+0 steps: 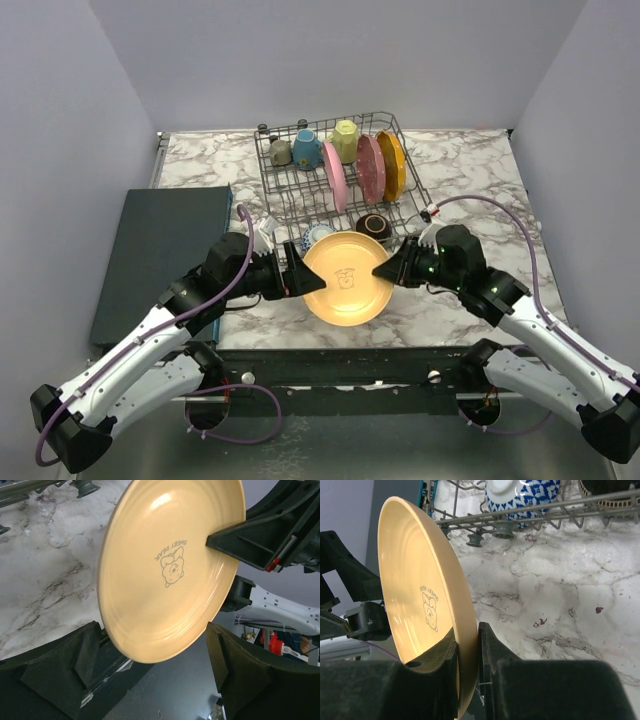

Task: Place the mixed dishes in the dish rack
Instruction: Insert the plate into the dish rack.

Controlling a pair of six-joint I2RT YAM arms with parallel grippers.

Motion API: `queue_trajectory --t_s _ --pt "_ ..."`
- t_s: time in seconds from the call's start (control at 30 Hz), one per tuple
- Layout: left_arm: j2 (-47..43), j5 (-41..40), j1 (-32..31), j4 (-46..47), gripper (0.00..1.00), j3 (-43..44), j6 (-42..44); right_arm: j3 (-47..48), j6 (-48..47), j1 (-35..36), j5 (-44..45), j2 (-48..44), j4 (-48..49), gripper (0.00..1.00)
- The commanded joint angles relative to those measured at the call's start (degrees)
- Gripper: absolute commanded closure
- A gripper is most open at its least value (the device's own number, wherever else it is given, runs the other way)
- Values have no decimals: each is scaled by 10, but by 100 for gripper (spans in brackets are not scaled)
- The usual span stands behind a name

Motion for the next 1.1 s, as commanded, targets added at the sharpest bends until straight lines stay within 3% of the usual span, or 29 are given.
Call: queue_trajectory --t_s 0.0,0.37,1.07 --pt "-11 -60 2 -76 7 36 46 46 -27 3 39 22 5 100" --pt "-33 -152 3 -169 4 83 100 142 -76 3 100 108 -17 100" --pt "-86 -209 2 -172 1 93 157 370 -156 5 212 280 -72 100"
